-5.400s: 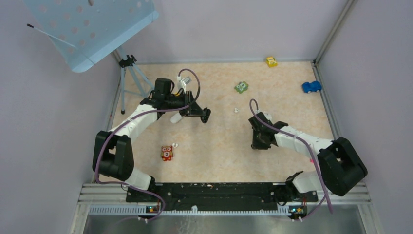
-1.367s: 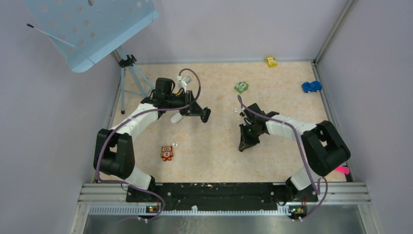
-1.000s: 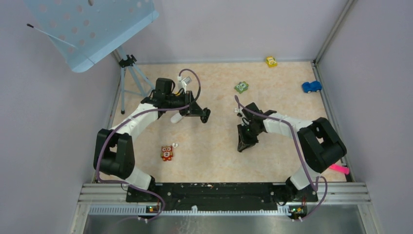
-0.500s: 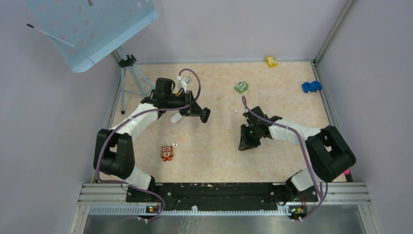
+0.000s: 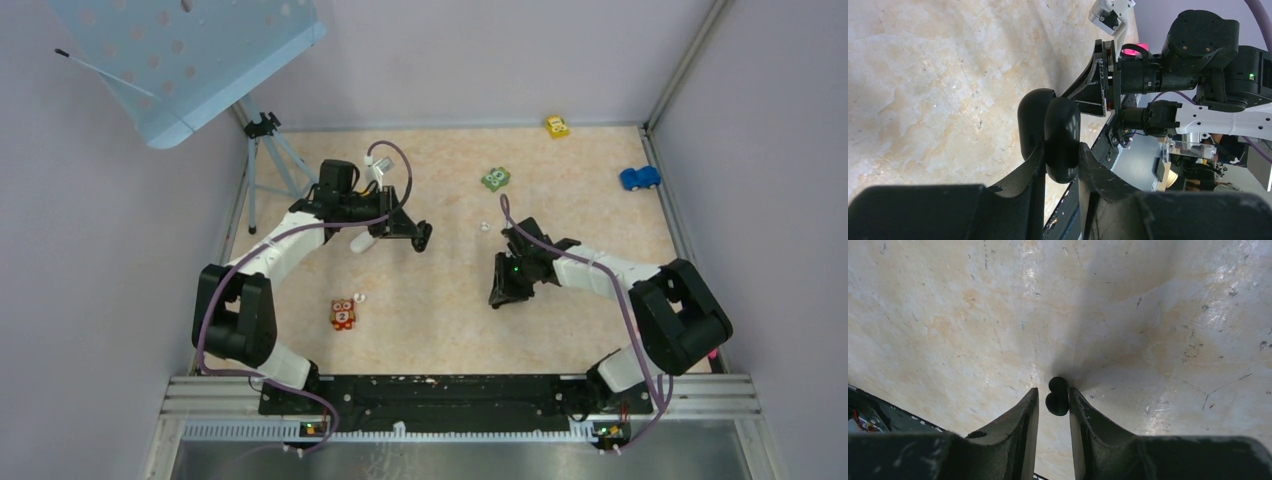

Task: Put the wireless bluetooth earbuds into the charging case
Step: Pick up the left earbud from the center of the board.

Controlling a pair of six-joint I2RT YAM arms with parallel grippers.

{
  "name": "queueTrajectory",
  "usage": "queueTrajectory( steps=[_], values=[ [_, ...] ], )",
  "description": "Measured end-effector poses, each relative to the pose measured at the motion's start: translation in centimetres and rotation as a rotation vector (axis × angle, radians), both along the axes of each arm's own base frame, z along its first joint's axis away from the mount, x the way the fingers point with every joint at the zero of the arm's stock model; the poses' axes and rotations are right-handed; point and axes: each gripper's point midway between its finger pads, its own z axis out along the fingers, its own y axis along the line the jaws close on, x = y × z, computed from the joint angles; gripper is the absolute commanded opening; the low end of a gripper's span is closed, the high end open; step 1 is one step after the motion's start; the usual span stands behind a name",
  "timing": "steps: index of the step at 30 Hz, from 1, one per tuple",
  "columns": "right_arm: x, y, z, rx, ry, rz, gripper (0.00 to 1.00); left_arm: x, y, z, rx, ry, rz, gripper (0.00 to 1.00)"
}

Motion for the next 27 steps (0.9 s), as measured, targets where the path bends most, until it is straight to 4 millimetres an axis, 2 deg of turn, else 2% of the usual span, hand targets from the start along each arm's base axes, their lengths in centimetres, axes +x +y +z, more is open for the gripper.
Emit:
queueTrajectory(
  steps=[10, 27],
  values=[
    [0.61, 0.15, 0.77, 0.015, -0.030, -0.035, 0.12, -0.01, 0.00, 0.00, 0.000, 0.000, 0.000, 0.00],
    [0.49, 0.11, 0.68, 0.015, -0.027, -0.036, 0.15, -0.02, -0.03, 0.00, 0.000, 0.000, -0.001, 0.00]
  ],
)
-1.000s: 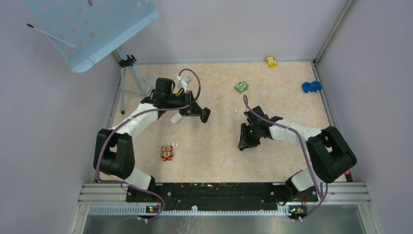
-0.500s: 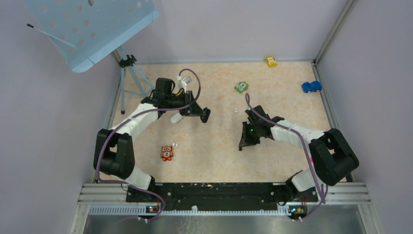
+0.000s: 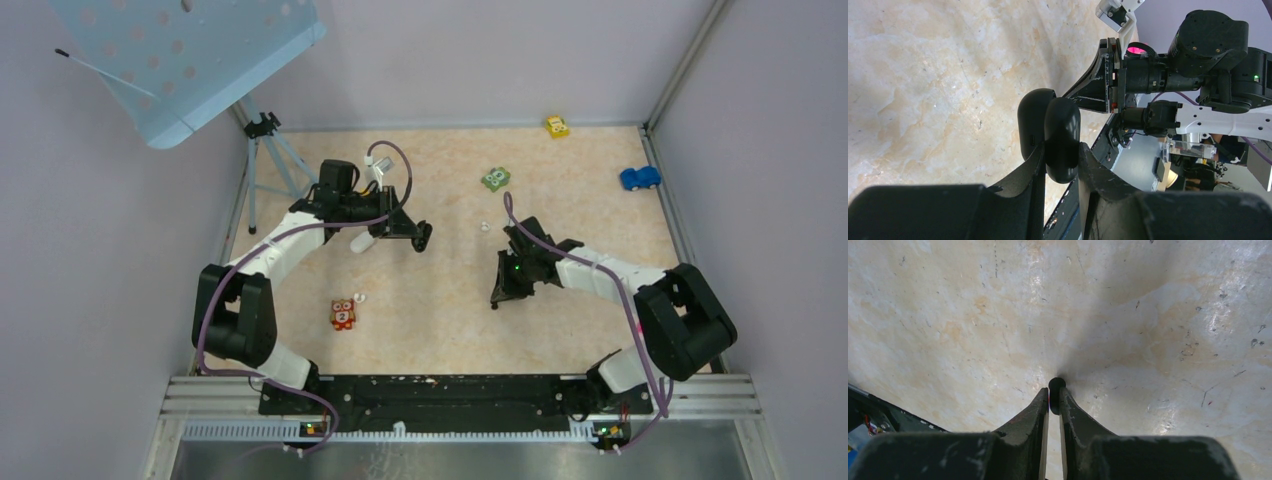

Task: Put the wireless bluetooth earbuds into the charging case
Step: Pick up the left earbud from the center of the board.

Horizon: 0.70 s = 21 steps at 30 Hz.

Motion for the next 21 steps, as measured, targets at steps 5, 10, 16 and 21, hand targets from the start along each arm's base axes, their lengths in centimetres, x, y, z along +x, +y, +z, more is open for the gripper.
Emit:
queueTrajectory(
  steps=[5, 10, 16, 21],
  values=[
    [-0.01, -0.01, 0.00, 0.000, 0.000, 0.000, 0.15, 0.00, 0.00, 0.00, 0.000, 0.000, 0.000, 0.00],
    [-0.01, -0.03, -0.01, -0.001, 0.000, 0.001, 0.15, 0.00, 0.00, 0.00, 0.000, 0.000, 0.000, 0.00],
    [0.00, -0.08, -0.07, -0.005, -0.001, 0.002, 0.15, 0.00, 0.00, 0.00, 0.000, 0.000, 0.000, 0.00],
    [-0.04, -0.15, -0.22, -0.011, 0.001, 0.007, 0.17, 0.00, 0.00, 0.01, 0.000, 0.000, 0.000, 0.00]
  ],
)
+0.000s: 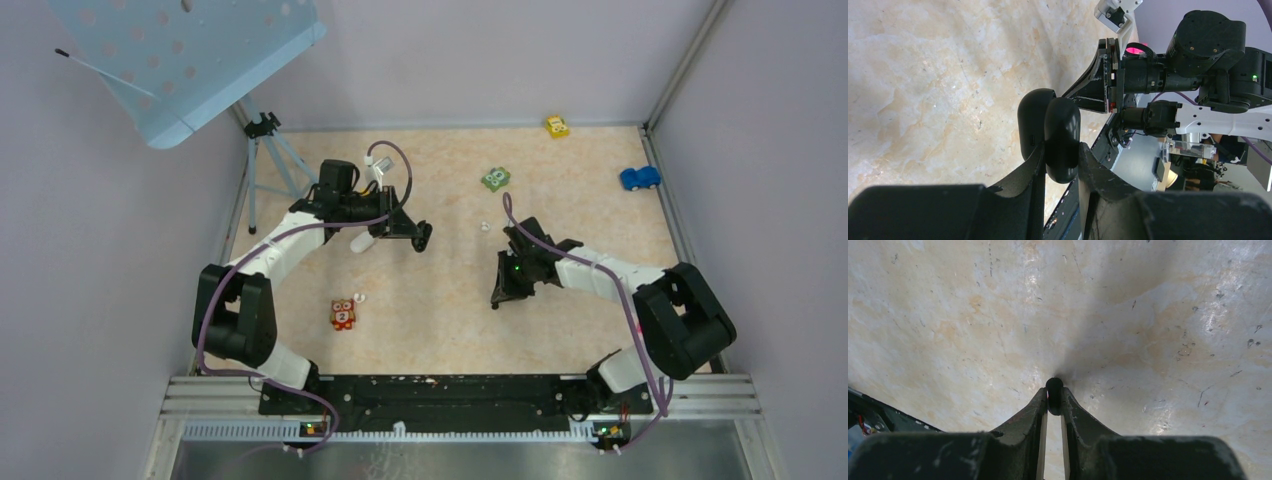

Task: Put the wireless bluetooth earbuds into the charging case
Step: Pick up the left earbud from the center of the board.

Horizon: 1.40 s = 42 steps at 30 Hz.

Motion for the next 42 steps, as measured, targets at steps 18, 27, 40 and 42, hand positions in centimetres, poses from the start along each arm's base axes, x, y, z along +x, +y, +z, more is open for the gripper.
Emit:
queueTrajectory(
  steps=[18, 27, 40, 42],
  values=[
    [0.0, -0.3, -0.1, -0.015, 0.000, -0.003, 0.00, 0.0, 0.0, 0.0, -0.001, -0.001, -0.002, 0.00],
    [0.6, 0.0, 3.2, 0.041, -0.098, -0.011, 0.00, -0.6, -0.7, 0.5, -0.028, -0.009, -0.040, 0.00],
    [3.0, 1.7, 15.6, 0.296, -0.486, -0.017, 0.00, -2.5, -3.9, 4.0, -0.214, -0.107, -0.147, 0.00],
    [3.0, 1.7, 17.9, 0.349, -0.567, -0.025, 0.00, -3.4, -4.6, 4.5, -0.236, -0.129, -0.173, 0.00]
  ],
)
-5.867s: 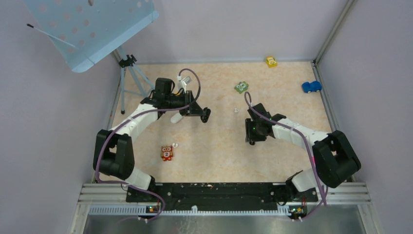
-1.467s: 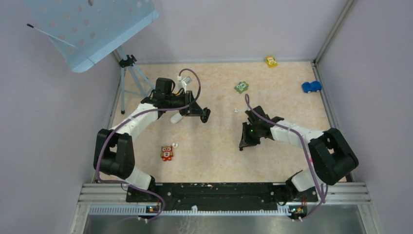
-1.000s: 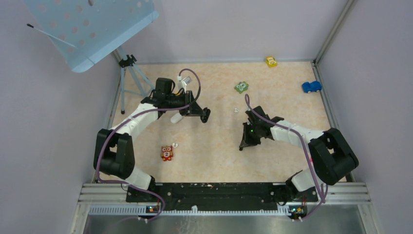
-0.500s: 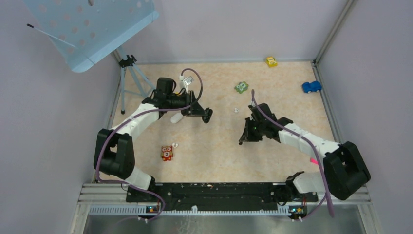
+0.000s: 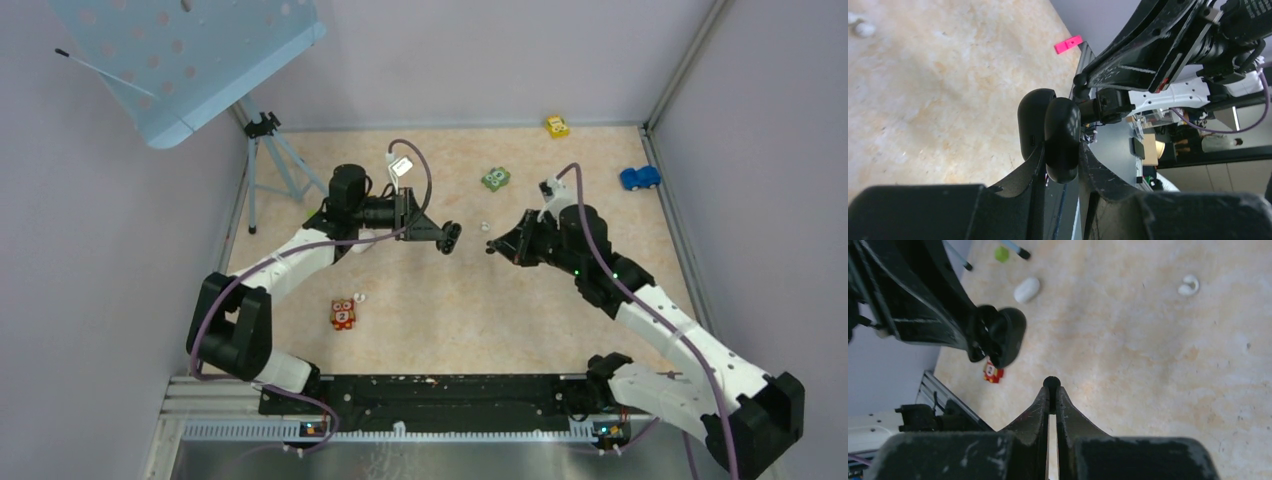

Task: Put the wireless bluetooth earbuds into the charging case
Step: Pick up the left earbud from the center of the board, then insert the left earbud into the left side groove of the charging case.

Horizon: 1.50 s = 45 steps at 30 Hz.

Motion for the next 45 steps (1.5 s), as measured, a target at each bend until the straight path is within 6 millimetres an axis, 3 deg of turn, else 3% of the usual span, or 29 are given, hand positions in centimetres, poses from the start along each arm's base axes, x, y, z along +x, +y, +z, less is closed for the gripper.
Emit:
queueTrajectory(
  steps=[4, 8, 16, 23, 31, 45],
  values=[
    [-0.2, -0.5, 3.5, 0.074, -0.113, -0.021, 0.00, -1.3, -1.4, 1.8, -0.053, -0.063, -0.053, 0.00],
    [-0.4, -1.1, 5.3, 0.108, -0.166, -0.044, 0.00, -1.7, -1.8, 3.3, -0.107, -0.118, -0.080, 0.00],
    [-0.7, -1.8, 6.8, 0.129, -0.215, -0.071, 0.00, -1.8, -1.9, 5.2, -0.161, -0.198, -0.095, 0.00],
    [-0.5, -2.1, 7.2, 0.139, -0.223, -0.097, 0.00, -1.0, -2.5, 8.4, -0.287, -0.236, -0.036, 0.00],
    [-0.6, -2.3, 7.8, 0.148, -0.247, -0.101, 0.00, -0.3, -4.2, 7.7, -0.304, -0.151, -0.009, 0.00],
    [-0.5, -1.5, 8.6, 0.135, -0.318, -0.034, 0.00, 0.9, -4.5, 6.1, -0.195, -0.115, 0.033, 0.00]
  ],
)
